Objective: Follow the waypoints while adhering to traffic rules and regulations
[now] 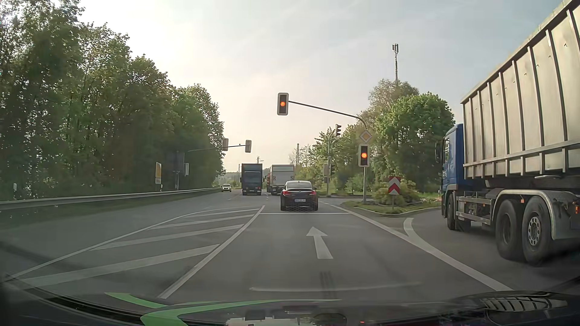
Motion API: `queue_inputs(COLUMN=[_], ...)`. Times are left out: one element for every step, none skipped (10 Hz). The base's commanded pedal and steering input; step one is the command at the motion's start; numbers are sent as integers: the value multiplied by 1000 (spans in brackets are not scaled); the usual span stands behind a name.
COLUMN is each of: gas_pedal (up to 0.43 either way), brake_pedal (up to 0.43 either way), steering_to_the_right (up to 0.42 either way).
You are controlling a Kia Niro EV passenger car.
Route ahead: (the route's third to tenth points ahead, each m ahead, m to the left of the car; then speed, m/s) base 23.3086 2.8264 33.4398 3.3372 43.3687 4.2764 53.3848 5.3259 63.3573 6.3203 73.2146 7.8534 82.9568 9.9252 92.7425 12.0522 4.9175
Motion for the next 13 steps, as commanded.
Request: queue_inputs(gas_pedal=[0, 0, 0, 0, 0, 0, 0, 0, 0, 0, 0, 0, 0], brake_pedal=[140, 140, 140, 134, 122, 122, 122, 122, 116, 104, 104, 98, 91], steering_to_the_right=[2, 2, 2, 2, 2, 2, 2, 2, 2, 2, 2, 2, 2])
